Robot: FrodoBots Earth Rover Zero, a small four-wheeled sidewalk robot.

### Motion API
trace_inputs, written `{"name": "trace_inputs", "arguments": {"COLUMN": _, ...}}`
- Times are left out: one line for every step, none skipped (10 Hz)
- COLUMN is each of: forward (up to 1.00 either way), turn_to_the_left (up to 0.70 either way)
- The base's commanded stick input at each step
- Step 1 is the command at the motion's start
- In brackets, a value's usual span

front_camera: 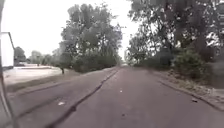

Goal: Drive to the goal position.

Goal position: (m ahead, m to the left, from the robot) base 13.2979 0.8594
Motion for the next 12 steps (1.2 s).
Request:
{"name": "trace_inputs", "arguments": {"forward": 0.70, "turn_to_the_left": 0.00}}
{"name": "trace_inputs", "arguments": {"forward": 0.70, "turn_to_the_left": 0.00}}
{"name": "trace_inputs", "arguments": {"forward": 0.70, "turn_to_the_left": 0.00}}
{"name": "trace_inputs", "arguments": {"forward": 0.70, "turn_to_the_left": 0.00}}
{"name": "trace_inputs", "arguments": {"forward": 0.70, "turn_to_the_left": 0.00}}
{"name": "trace_inputs", "arguments": {"forward": 0.70, "turn_to_the_left": 0.00}}
{"name": "trace_inputs", "arguments": {"forward": 0.70, "turn_to_the_left": 0.00}}
{"name": "trace_inputs", "arguments": {"forward": 0.70, "turn_to_the_left": 0.00}}
{"name": "trace_inputs", "arguments": {"forward": 0.70, "turn_to_the_left": 0.00}}
{"name": "trace_inputs", "arguments": {"forward": 0.70, "turn_to_the_left": 0.00}}
{"name": "trace_inputs", "arguments": {"forward": 0.70, "turn_to_the_left": 0.00}}
{"name": "trace_inputs", "arguments": {"forward": 0.70, "turn_to_the_left": 0.00}}
